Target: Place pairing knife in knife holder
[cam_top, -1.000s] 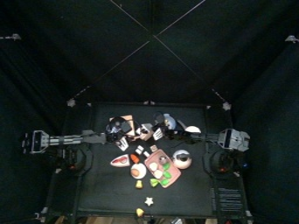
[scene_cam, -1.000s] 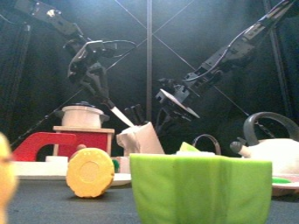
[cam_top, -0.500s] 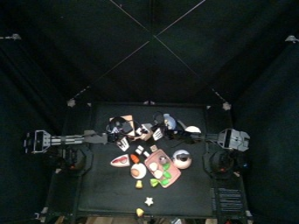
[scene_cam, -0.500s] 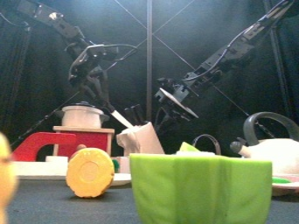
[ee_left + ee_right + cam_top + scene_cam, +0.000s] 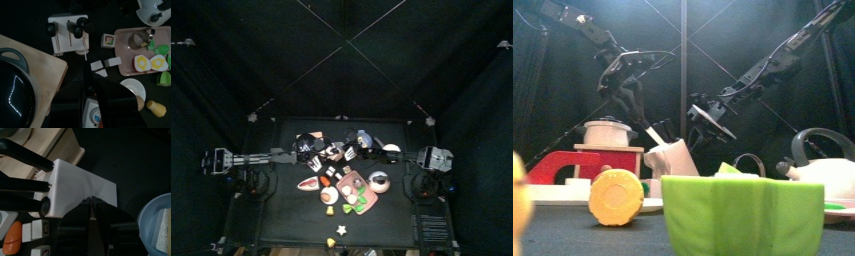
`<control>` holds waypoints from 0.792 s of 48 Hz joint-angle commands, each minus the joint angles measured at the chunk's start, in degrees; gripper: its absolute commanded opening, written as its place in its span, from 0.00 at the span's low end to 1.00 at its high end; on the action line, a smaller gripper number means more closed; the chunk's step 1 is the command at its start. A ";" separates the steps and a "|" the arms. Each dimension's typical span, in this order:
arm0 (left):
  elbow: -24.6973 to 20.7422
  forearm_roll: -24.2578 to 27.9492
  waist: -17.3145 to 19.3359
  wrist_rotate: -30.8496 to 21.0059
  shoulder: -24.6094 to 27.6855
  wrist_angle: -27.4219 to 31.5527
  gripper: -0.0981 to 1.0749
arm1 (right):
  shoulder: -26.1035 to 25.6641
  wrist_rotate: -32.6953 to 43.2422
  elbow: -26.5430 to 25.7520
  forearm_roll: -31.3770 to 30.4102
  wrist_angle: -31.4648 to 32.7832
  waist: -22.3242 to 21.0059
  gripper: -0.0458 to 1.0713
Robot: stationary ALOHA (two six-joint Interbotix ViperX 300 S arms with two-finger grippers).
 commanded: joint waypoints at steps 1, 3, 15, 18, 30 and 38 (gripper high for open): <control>-2.64 0.79 0.26 0.00 0.79 -0.53 0.57 | -0.79 -0.09 -1.23 -0.09 -0.35 -0.18 0.52; -3.16 1.32 0.35 0.00 1.58 -0.62 0.57 | -0.79 -0.09 -1.23 -0.09 -0.35 -0.09 0.52; -5.62 3.08 0.62 0.09 5.54 -0.70 0.63 | -0.79 -0.09 -1.05 -0.09 -0.26 -0.09 0.52; -5.98 3.43 0.62 0.00 6.24 -0.70 0.66 | -0.70 -0.09 -1.05 -0.09 -0.26 -0.09 0.52; -6.33 5.54 0.62 -0.09 6.68 -1.67 0.84 | -0.79 -0.09 -0.88 -0.09 -0.26 -0.09 0.52; -5.89 5.54 0.62 -0.09 5.54 -3.08 0.89 | -0.79 -0.09 -1.05 -0.09 -0.35 -0.09 0.52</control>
